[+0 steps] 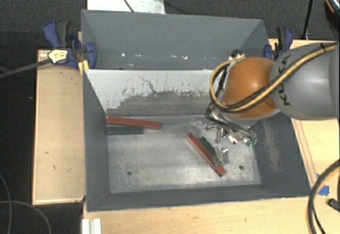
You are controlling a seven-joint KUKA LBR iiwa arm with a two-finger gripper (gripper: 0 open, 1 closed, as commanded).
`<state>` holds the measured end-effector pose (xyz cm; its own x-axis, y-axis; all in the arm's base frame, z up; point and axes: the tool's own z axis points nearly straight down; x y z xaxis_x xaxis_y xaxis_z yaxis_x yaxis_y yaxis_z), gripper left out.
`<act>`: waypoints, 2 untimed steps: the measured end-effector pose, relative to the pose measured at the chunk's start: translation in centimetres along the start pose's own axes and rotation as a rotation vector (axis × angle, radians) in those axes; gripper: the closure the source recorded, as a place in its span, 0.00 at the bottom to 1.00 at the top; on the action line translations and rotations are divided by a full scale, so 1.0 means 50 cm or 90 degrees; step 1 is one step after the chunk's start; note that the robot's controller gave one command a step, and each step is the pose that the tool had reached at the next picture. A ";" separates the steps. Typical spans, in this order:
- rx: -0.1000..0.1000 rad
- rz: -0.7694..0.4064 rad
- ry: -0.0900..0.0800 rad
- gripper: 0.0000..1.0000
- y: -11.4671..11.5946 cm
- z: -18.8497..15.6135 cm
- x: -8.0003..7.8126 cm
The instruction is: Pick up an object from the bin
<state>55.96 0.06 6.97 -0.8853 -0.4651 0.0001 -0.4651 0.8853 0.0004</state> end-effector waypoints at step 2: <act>0.000 0.314 0.000 0.00 0.011 -0.053 -0.003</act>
Offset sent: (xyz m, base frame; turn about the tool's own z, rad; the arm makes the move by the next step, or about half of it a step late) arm 0.0011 0.0075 0.0571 0.1182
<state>55.85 0.64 9.63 -0.9999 0.0101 0.0002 0.0101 0.9999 0.0004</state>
